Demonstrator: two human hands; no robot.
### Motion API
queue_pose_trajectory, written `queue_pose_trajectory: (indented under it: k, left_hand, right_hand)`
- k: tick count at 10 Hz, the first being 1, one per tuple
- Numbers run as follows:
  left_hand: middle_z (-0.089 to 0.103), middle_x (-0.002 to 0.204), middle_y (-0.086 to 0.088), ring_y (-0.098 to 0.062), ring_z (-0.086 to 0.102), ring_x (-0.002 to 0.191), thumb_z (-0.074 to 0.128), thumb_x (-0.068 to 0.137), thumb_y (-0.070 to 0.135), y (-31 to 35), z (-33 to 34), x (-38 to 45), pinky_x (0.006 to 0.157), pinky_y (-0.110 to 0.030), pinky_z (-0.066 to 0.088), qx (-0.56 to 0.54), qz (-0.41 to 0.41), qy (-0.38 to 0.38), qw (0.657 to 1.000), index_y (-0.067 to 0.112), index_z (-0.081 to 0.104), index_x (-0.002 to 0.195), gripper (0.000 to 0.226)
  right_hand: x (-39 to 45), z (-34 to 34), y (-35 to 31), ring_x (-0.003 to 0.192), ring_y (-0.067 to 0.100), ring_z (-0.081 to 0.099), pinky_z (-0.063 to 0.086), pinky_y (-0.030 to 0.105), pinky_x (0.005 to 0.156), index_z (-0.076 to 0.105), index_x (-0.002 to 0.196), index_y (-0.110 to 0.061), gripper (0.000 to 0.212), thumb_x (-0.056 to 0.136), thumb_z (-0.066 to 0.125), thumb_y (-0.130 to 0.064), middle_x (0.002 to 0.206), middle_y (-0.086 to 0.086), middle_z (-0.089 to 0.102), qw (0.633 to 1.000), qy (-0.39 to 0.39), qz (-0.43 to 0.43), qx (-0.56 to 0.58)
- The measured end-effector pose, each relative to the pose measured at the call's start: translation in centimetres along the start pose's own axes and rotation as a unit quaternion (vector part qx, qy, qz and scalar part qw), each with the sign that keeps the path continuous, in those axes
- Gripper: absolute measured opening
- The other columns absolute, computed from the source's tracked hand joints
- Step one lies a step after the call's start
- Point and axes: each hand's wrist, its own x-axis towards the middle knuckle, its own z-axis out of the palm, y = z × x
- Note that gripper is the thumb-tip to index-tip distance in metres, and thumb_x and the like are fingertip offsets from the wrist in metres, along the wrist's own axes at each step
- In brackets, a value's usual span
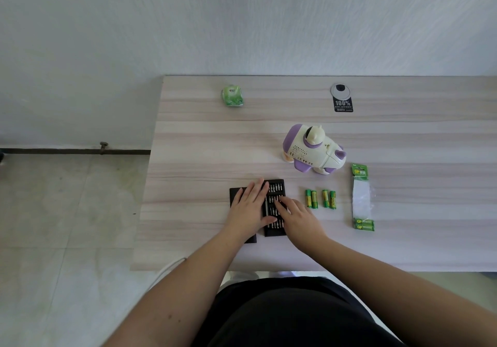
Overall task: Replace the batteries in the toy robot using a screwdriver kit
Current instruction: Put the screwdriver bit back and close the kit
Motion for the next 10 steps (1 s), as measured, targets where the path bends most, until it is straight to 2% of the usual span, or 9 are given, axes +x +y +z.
queue_pose_trajectory:
  k: [2, 10]
  left_hand:
    - [-0.007, 0.162, 0.008, -0.015, -0.001, 0.149, 0.051, 0.086, 0.063, 0.01, -0.08, -0.04, 0.119, -0.037, 0.001, -0.005, 0.003, -0.003, 1.000, 0.026, 0.001, 0.155, 0.093]
    - [-0.008, 0.162, 0.008, -0.016, -0.002, 0.150, 0.050, 0.087, 0.064, -0.04, -0.31, 0.04, 0.120, -0.038, 0.002, -0.007, 0.008, -0.012, 1.000, 0.026, 0.001, 0.155, 0.092]
  right_hand:
    - [-0.12, 0.17, -0.42, 0.101, 0.030, 0.065, 0.058, 0.037, 0.075, 0.064, 0.121, -0.005, 0.071, 0.052, 0.080, -0.009, 0.118, 0.011, 0.063, 0.999, 0.011, -0.008, -0.036]
    - [-0.33, 0.28, -0.49, 0.108, 0.030, 0.063, 0.057, 0.037, 0.081, 0.060, 0.125, -0.004, 0.072, 0.056, 0.079, -0.007, 0.122, 0.012, 0.061, 1.000, -0.013, -0.005, -0.028]
